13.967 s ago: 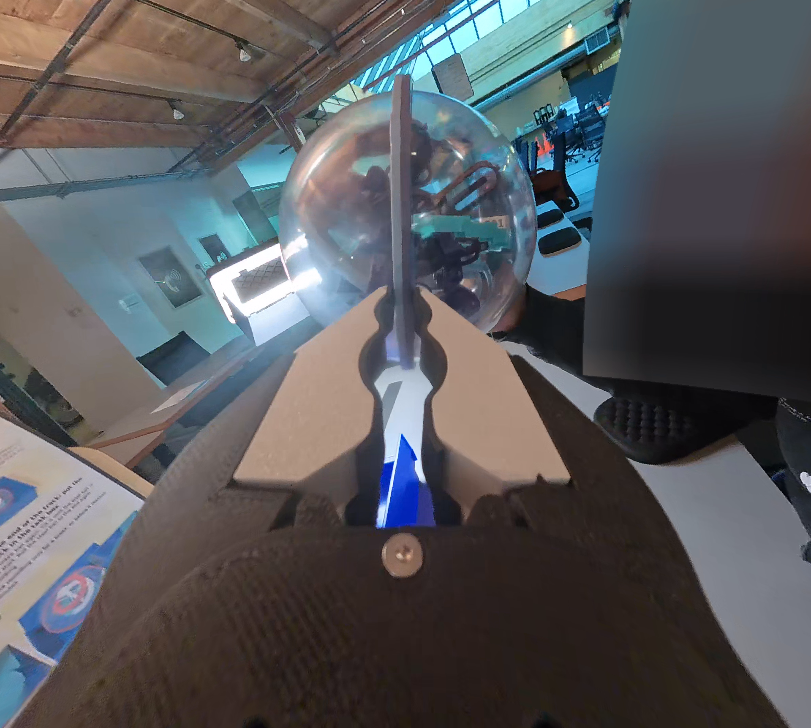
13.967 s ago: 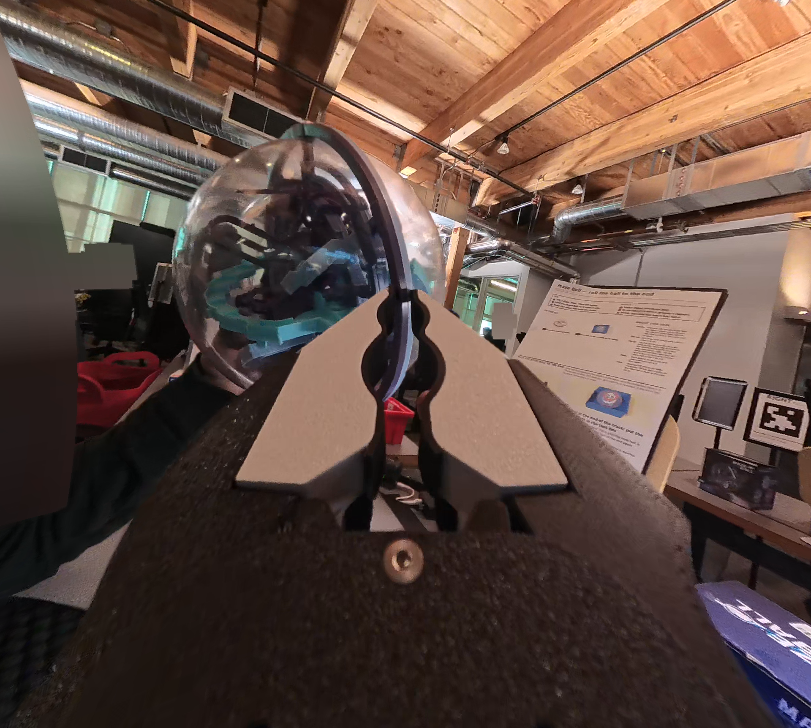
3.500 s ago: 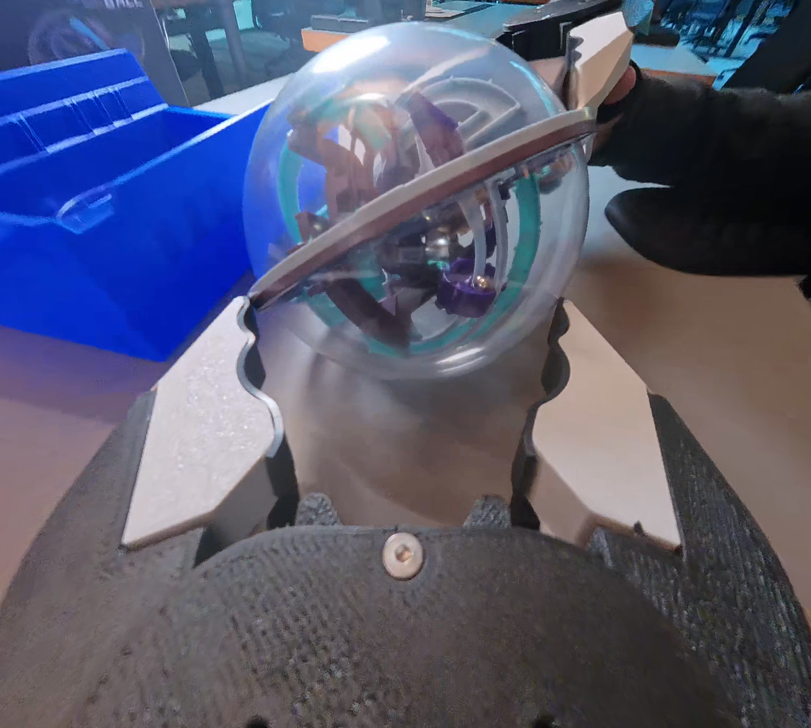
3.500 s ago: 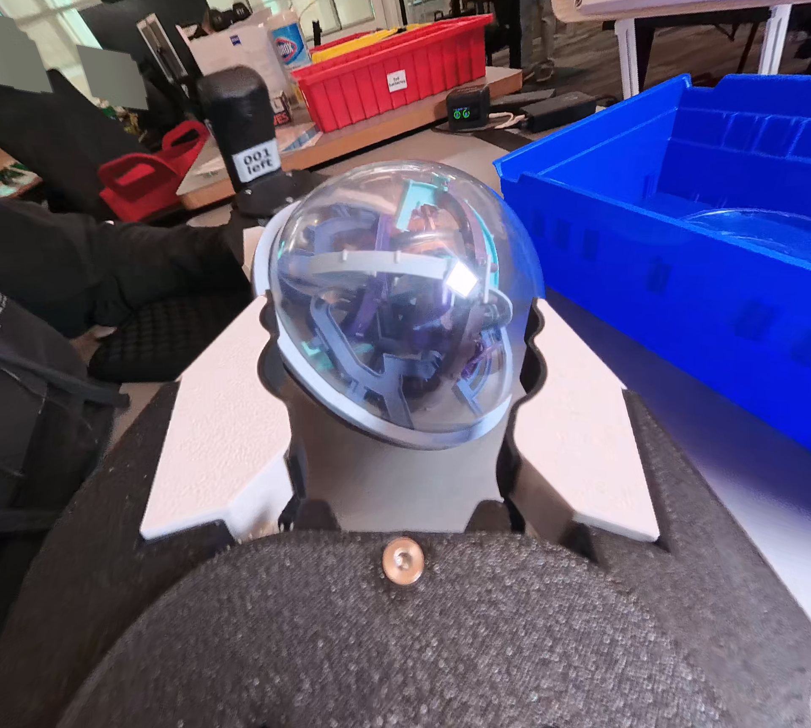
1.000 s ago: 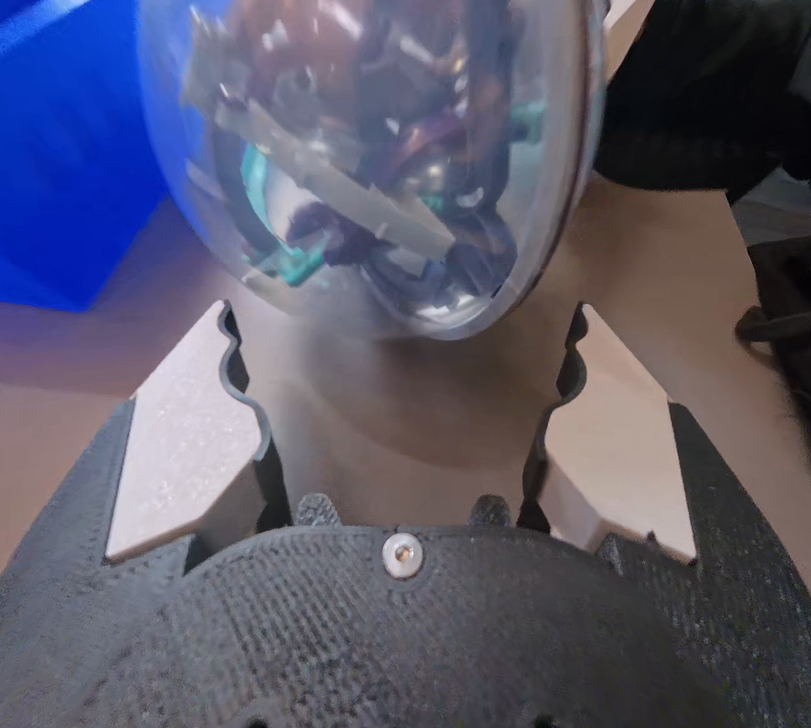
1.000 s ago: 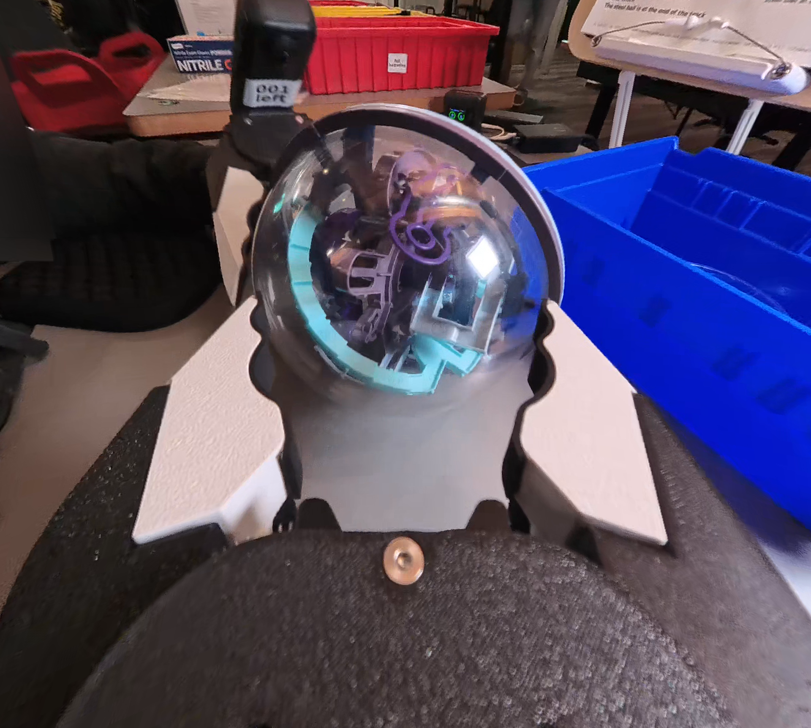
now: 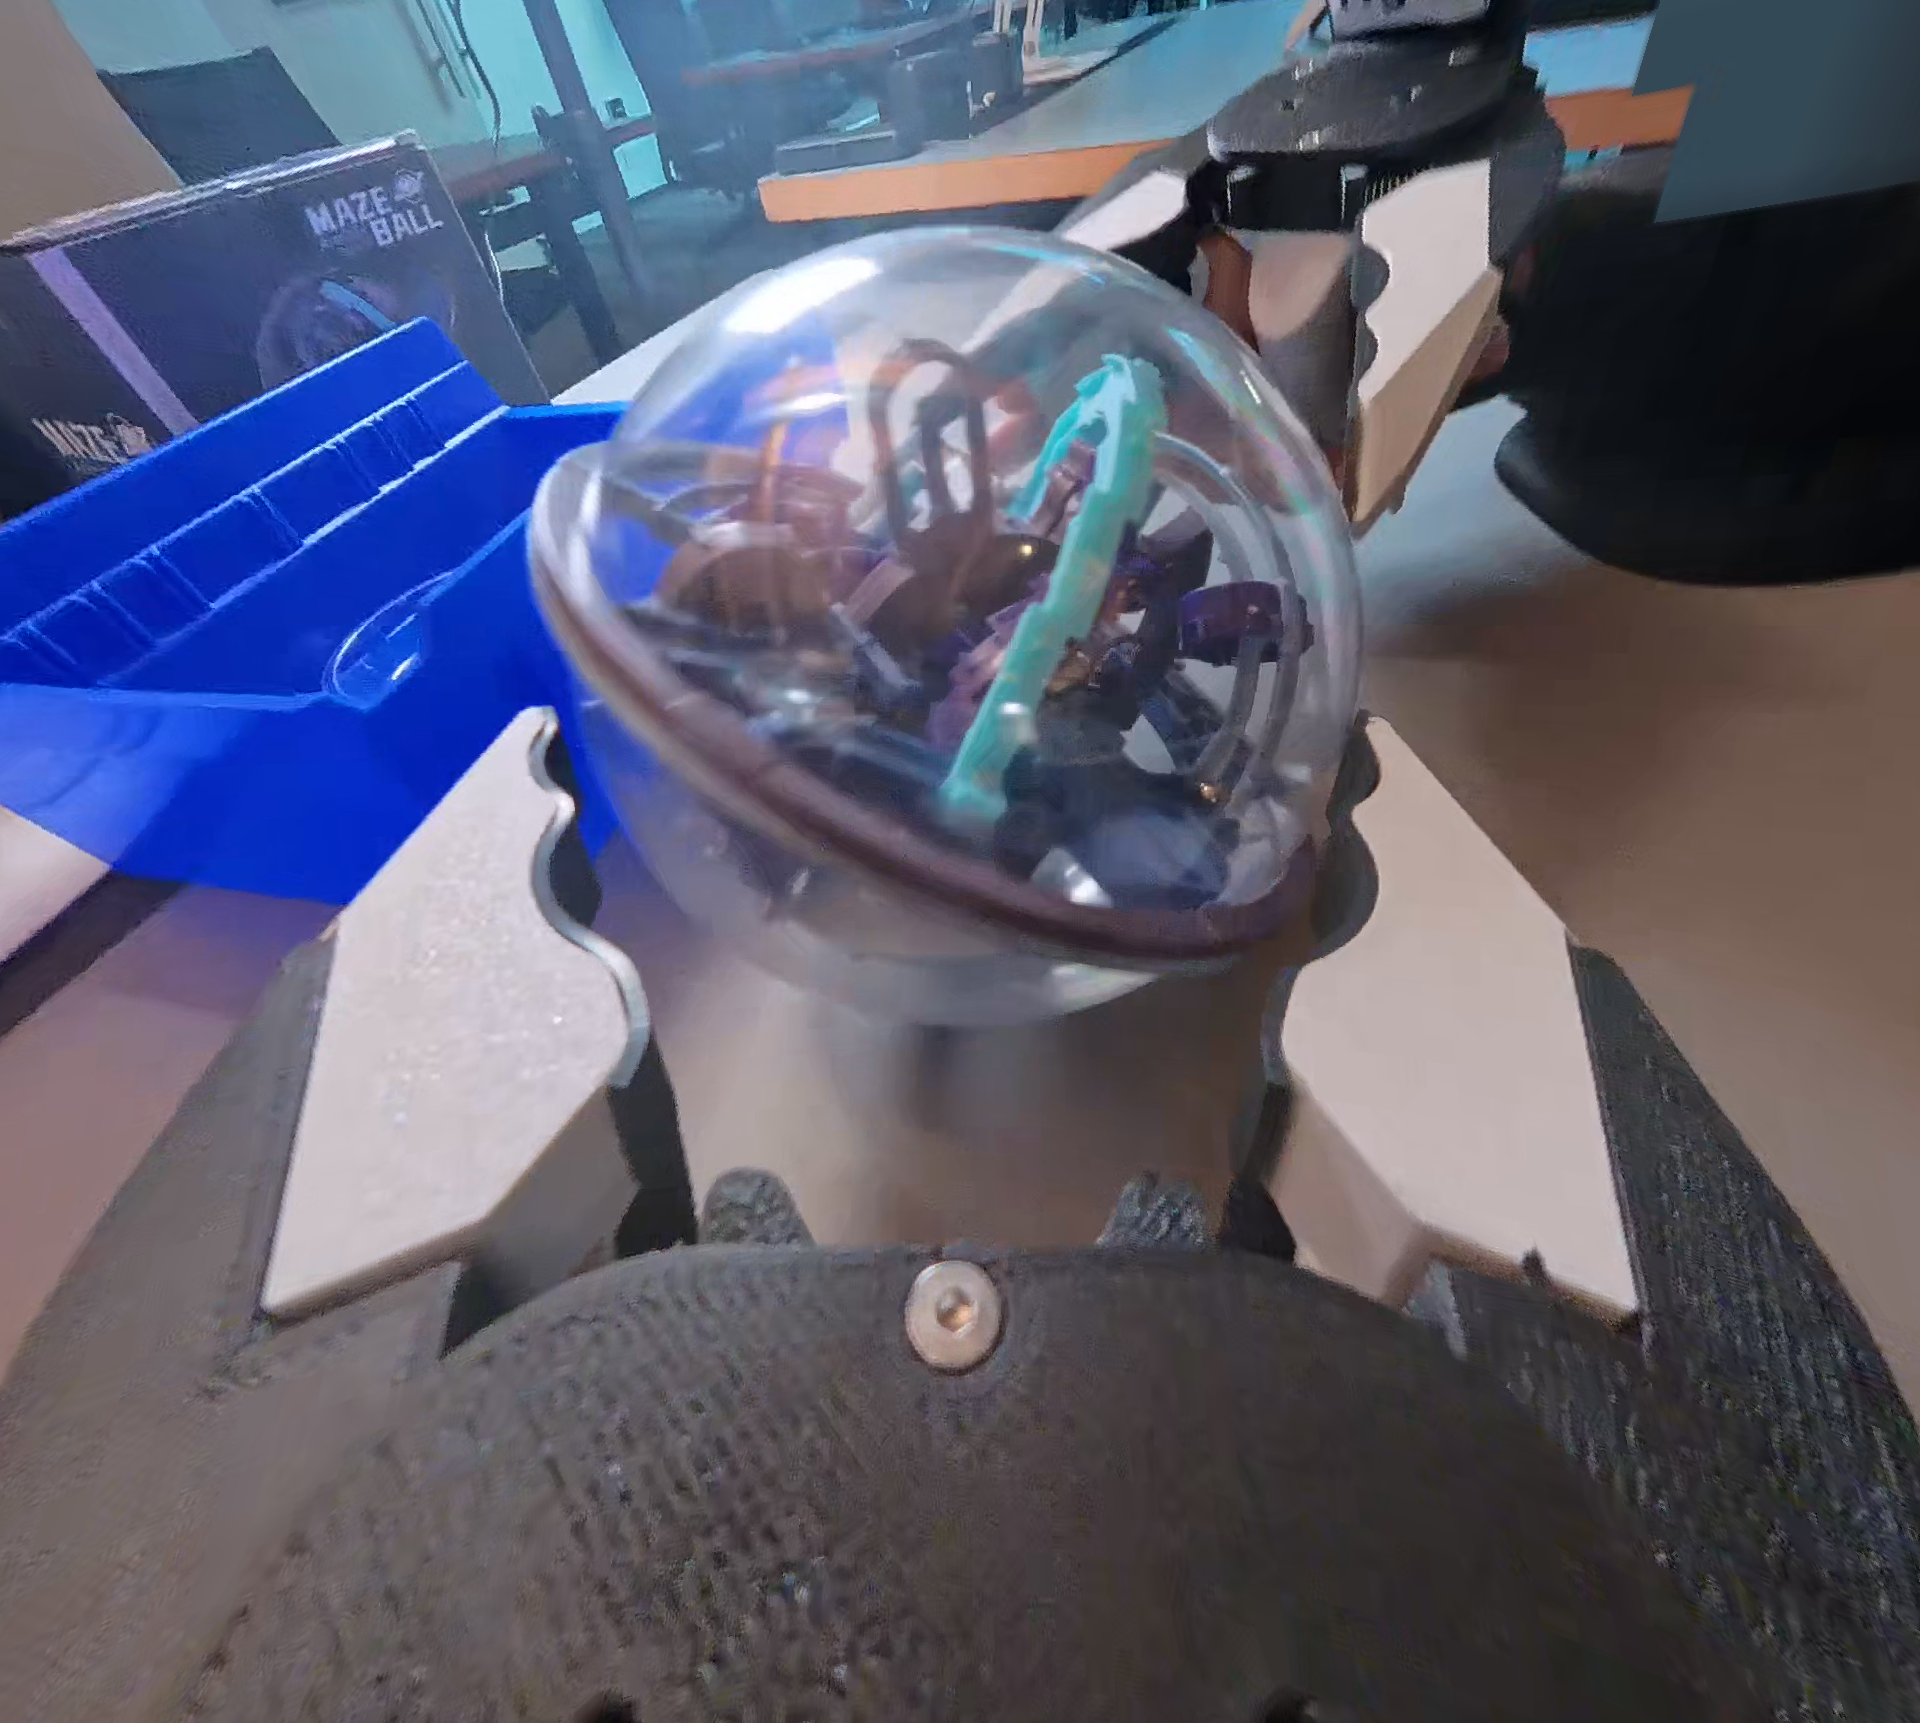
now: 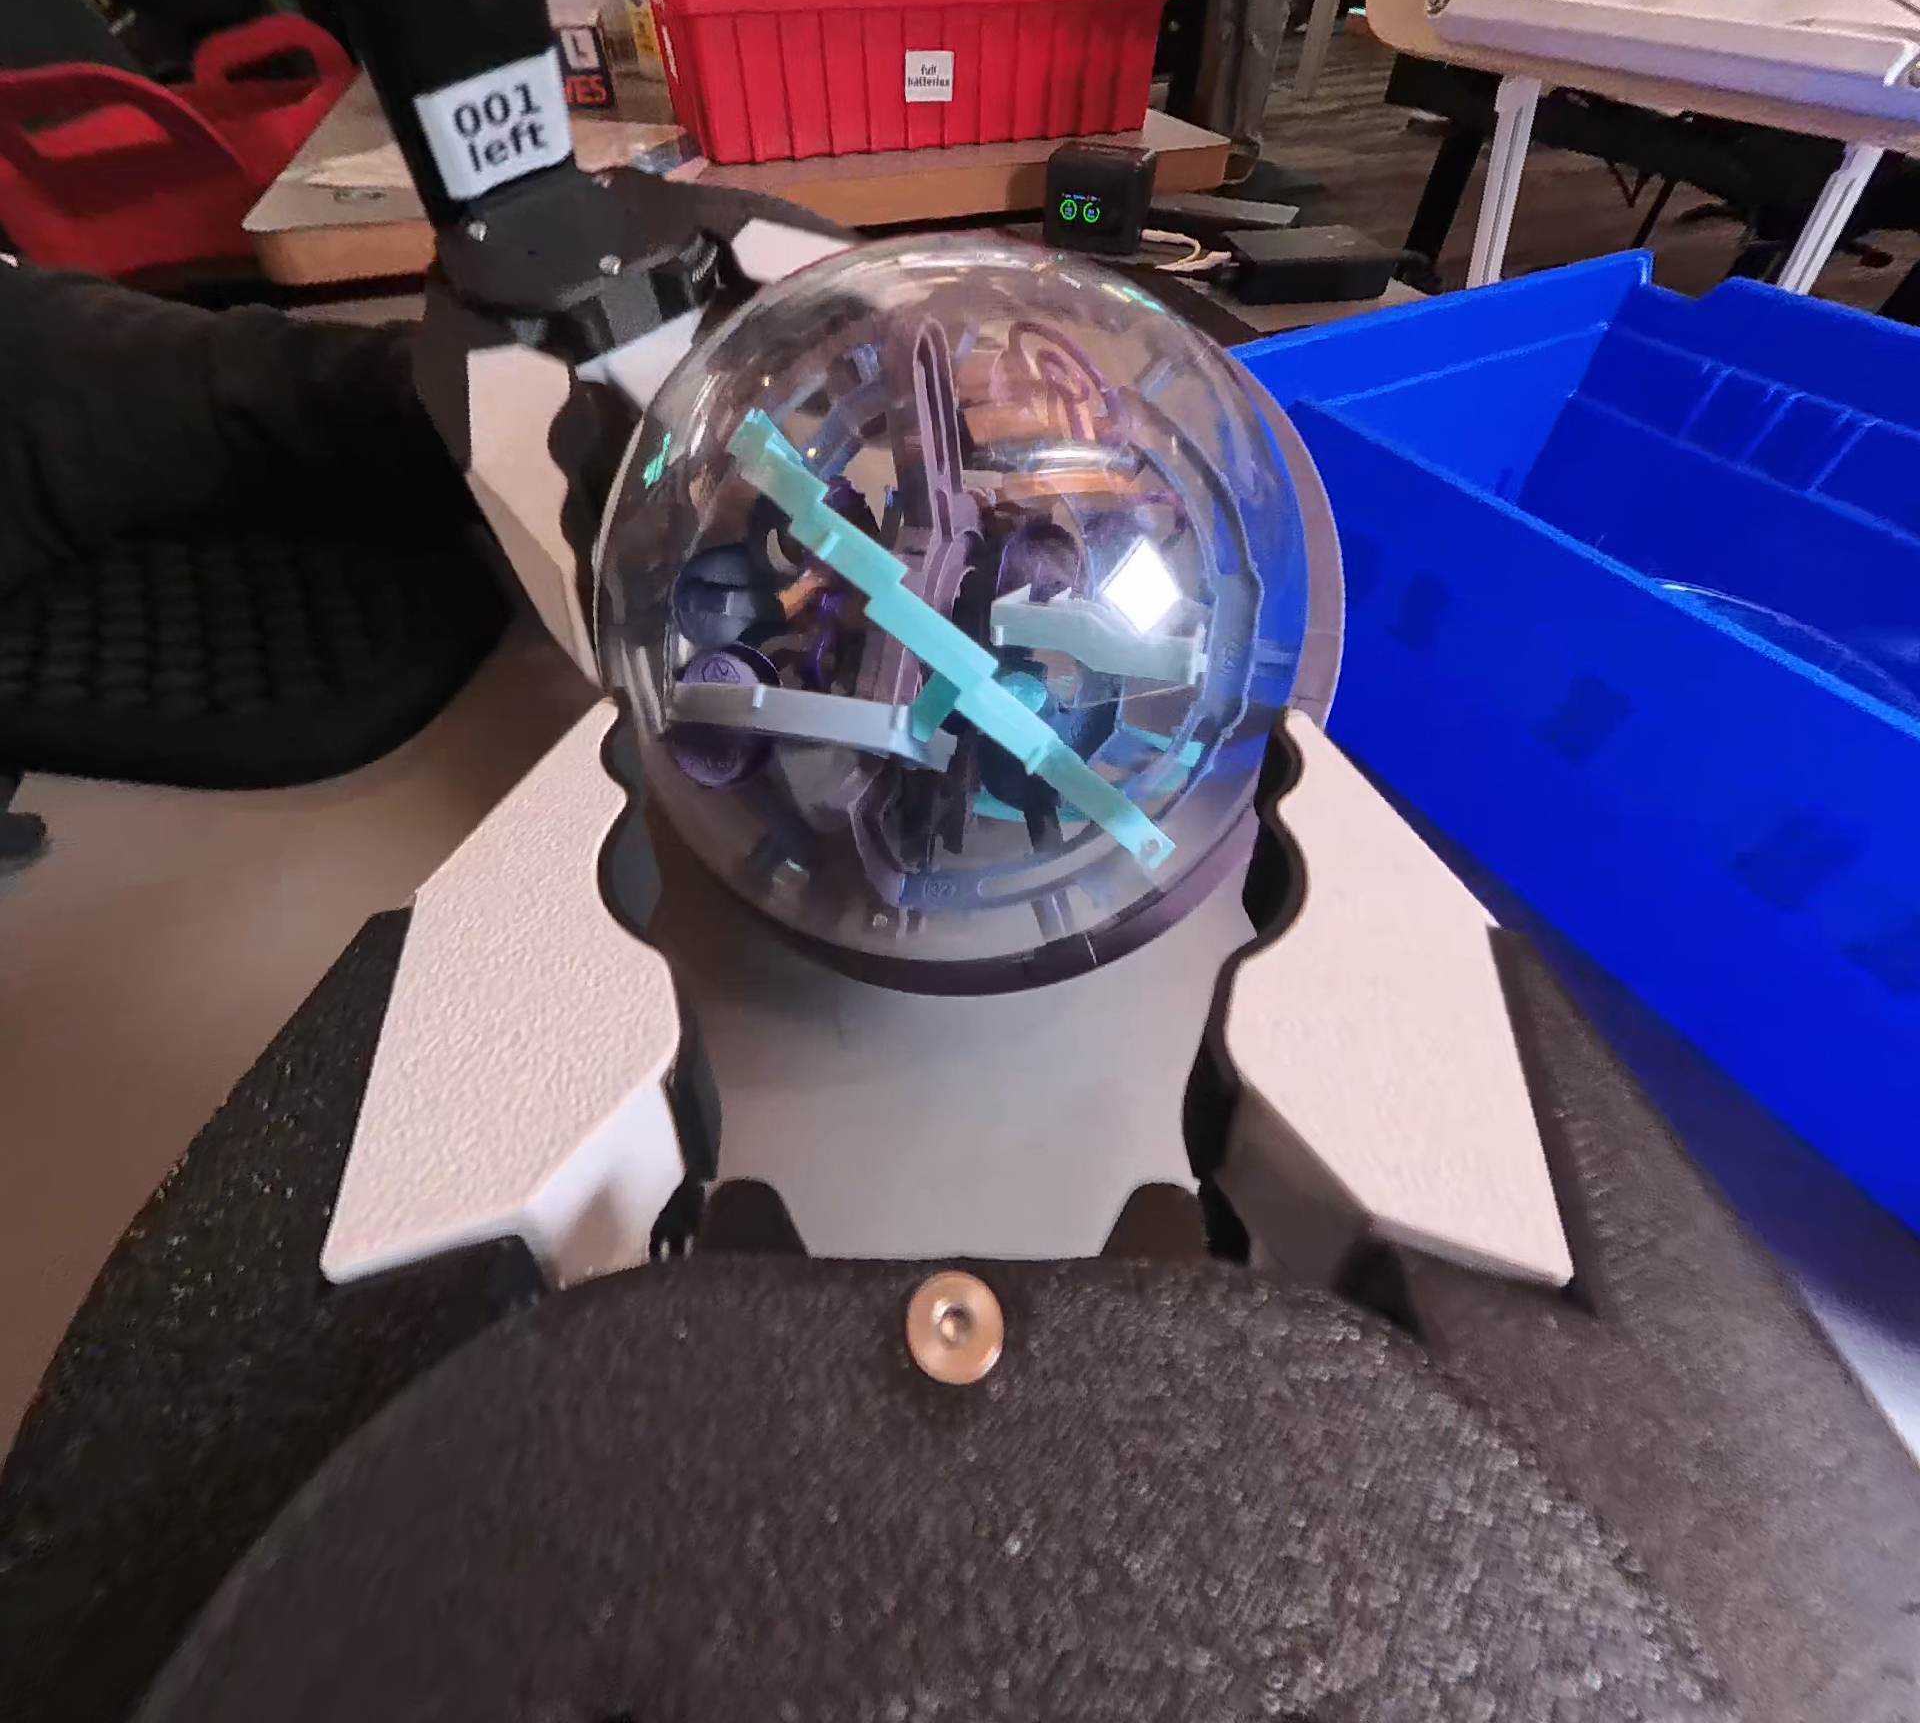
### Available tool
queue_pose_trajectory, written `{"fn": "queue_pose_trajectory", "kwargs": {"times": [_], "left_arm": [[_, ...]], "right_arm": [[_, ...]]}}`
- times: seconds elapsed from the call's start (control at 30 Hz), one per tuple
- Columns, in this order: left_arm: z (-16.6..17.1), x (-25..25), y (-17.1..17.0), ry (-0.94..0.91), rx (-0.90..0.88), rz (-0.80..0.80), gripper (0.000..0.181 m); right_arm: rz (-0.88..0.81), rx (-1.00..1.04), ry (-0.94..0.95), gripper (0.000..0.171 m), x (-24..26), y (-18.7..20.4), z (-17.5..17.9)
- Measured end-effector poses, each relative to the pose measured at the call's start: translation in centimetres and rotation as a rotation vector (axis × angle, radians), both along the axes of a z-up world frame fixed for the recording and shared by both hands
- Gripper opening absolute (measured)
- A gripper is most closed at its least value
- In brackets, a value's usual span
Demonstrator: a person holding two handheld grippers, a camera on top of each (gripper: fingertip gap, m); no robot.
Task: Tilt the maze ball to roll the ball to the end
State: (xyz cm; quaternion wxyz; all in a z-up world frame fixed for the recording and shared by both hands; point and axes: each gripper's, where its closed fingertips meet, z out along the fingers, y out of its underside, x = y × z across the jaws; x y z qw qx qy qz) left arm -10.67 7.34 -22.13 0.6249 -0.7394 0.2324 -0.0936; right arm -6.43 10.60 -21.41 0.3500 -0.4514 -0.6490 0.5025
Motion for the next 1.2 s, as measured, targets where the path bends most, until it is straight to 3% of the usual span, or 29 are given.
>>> {"fn": "queue_pose_trajectory", "kwargs": {"times": [0.13,0.37,0.53,0.83,1.07,1.2], "left_arm": [[-0.6,0.0,0.6,-0.028,-0.036,0.031,0.143],[-1.0,0.8,0.4,-0.468,-0.227,-0.062,0.142],[-1.4,1.5,0.2,-0.653,-0.337,-0.131,0.141],[-1.6,2.2,-0.5,-0.627,-0.384,-0.13,0.137],[-0.2,1.4,-0.5,-0.505,-0.295,-0.029,0.134],[0.4,1.3,-0.6,-0.4,-0.213,-0.007,0.132]], "right_arm": [[-0.043,-0.049,0.013,0.118,-0.7,0.1,0.8],[0.015,-0.048,-0.003,0.123,0.5,-0.1,1.0],[0.045,0.076,-0.036,0.133,1.4,-0.5,-1.0],[0.051,0.054,-0.038,0.134,1.9,-0.7,-1.1],[0.09,-0.091,-0.101,0.129,2.1,-0.7,-2.6],[0.092,-0.064,-0.136,0.129,1.9,-0.9,-3.5]]}}
